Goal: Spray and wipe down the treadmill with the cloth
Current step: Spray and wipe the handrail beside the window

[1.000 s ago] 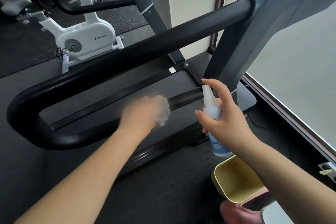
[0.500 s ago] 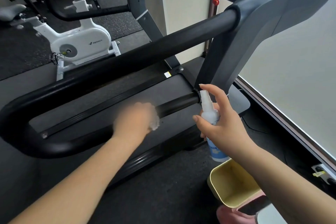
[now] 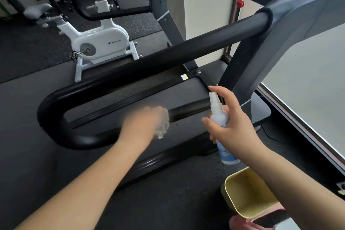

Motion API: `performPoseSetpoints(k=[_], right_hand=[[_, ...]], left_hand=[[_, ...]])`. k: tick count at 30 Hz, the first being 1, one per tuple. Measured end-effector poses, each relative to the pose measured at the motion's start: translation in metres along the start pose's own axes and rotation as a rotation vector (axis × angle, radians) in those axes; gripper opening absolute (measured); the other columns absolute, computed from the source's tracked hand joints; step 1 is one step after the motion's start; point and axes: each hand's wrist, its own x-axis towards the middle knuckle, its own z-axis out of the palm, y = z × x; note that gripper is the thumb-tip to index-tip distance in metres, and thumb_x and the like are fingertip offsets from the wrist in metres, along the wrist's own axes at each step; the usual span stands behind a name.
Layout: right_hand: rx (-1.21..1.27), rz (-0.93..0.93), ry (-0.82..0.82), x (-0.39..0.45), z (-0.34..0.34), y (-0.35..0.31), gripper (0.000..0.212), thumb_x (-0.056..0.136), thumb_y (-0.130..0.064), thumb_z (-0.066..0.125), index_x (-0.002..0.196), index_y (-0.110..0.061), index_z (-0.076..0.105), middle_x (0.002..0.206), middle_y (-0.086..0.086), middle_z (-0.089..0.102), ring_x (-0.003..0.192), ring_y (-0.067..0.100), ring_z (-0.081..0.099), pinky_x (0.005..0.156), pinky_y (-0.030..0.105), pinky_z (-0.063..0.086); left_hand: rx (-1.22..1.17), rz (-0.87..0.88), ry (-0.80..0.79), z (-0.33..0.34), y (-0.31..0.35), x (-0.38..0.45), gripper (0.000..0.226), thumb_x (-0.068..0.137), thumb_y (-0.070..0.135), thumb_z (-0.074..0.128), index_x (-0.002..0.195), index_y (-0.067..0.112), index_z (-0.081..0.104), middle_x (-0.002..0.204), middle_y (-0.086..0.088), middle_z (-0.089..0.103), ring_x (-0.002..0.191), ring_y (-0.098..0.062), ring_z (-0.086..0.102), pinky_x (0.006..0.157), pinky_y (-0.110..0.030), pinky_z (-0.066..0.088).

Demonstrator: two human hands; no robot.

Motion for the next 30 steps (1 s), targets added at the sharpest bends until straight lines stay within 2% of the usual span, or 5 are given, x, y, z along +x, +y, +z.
performPoseSetpoints(k=[11, 14, 20, 25, 30], right_hand=[[-0.001, -0.034, -0.016, -0.004, 0.004, -0.007, 0.073, 0.088, -0.017, 0.069, 0.114, -0.074, 0.03, 0.094, -0.005, 0.062, 0.068, 0.027, 0.067, 0.068, 0.044, 0.06], [0.003, -0.04, 0.004, -0.004, -0.001, -0.008, 0.074, 0.088, -0.016, 0.07, 0.114, -0.074, 0.031, 0.091, -0.003, 0.062, 0.068, 0.029, 0.066, 0.067, 0.045, 0.06], [-0.017, -0.031, 0.071, -0.01, -0.015, -0.005, 0.073, 0.087, -0.016, 0.07, 0.117, -0.072, 0.033, 0.081, 0.008, 0.062, 0.065, 0.028, 0.066, 0.069, 0.046, 0.061], [-0.036, -0.041, 0.068, -0.016, -0.027, -0.003, 0.073, 0.087, -0.014, 0.072, 0.124, -0.063, 0.034, 0.079, 0.003, 0.063, 0.063, 0.031, 0.065, 0.06, 0.045, 0.058], [-0.015, -0.042, 0.079, -0.017, -0.035, -0.001, 0.073, 0.086, -0.008, 0.071, 0.123, -0.061, 0.039, 0.086, -0.001, 0.061, 0.06, 0.034, 0.063, 0.056, 0.05, 0.057]], left_hand=[[0.44, -0.07, -0.171, -0.012, -0.077, -0.063, 0.067, 0.084, 0.016, 0.057, 0.14, 0.017, 0.021, 0.117, 0.0, 0.051, 0.1, -0.019, 0.059, 0.078, -0.029, 0.043], [0.37, -0.082, -0.21, -0.016, -0.064, -0.055, 0.049, 0.09, 0.015, 0.049, 0.134, 0.014, 0.027, 0.121, -0.003, 0.05, 0.105, -0.023, 0.057, 0.08, -0.032, 0.046], [0.019, 0.002, -0.041, -0.012, 0.006, -0.001, 0.027, 0.091, 0.016, 0.044, 0.117, 0.014, 0.039, 0.114, -0.009, 0.053, 0.099, -0.031, 0.055, 0.075, -0.039, 0.047], [-0.05, 0.135, 0.002, -0.027, 0.101, 0.065, 0.037, 0.092, 0.014, 0.045, 0.127, 0.006, 0.035, 0.123, -0.015, 0.049, 0.107, -0.033, 0.052, 0.078, -0.037, 0.043], [-0.226, 0.07, -0.012, -0.041, 0.152, 0.101, 0.032, 0.095, 0.022, 0.045, 0.124, 0.01, 0.044, 0.118, -0.011, 0.049, 0.109, -0.033, 0.051, 0.077, -0.04, 0.044]])
